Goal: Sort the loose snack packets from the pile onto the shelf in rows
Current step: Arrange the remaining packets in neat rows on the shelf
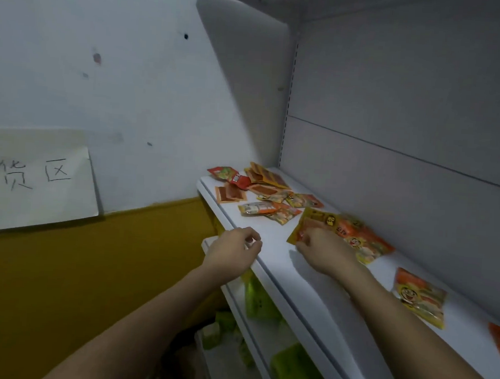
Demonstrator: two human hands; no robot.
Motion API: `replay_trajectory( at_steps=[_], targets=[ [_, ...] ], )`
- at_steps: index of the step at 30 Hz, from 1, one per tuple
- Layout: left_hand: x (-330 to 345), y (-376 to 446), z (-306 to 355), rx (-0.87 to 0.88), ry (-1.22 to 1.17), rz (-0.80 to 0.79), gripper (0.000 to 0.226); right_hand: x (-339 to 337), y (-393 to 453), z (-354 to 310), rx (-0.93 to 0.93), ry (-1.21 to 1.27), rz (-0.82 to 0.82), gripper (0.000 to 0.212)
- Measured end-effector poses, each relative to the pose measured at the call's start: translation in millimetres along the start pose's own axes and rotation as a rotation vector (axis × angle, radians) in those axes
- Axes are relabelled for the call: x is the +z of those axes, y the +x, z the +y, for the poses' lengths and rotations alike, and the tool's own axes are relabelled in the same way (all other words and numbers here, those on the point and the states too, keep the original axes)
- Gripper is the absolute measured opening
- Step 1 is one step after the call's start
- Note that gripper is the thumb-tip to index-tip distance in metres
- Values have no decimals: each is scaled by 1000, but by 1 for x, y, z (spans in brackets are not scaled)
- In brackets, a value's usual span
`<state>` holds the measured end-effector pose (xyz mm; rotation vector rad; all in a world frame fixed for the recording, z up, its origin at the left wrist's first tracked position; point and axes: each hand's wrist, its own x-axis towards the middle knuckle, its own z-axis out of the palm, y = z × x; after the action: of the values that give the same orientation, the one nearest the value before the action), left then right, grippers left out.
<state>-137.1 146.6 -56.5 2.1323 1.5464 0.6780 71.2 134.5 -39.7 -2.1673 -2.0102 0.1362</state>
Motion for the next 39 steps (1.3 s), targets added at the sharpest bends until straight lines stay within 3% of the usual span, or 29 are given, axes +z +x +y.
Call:
replay_trajectory(
  at_steps=[8,15,19,25,28,31,35,37,39],
  targets=[
    [-29,105,-82,-102,-80,74,16,40,76,-69,-73,298,123,25],
    [-44,204,-128,-308,-523,122,6,49,155,-80,-12,387,238,15],
    [-54,266,-159,-370,-673,59,36,49,201,-97,82,343,250,13],
    [-54,344,-188,-447,-855,5,34,59,260,-127,119,385,292,13],
    [-45,374,-201,-482,-956,14,57,70,277,-136,145,372,282,12],
    [-44,385,-199,-444,-945,65,59,76,283,-140,171,373,287,11],
    [-63,389,-175,-249,-967,177,33,72,282,-145,176,455,306,8],
    [-82,388,-154,-138,-949,248,26,65,281,-148,181,522,305,22],
    [-105,382,-131,1,-942,265,35,55,278,-152,156,570,348,49]
  ],
)
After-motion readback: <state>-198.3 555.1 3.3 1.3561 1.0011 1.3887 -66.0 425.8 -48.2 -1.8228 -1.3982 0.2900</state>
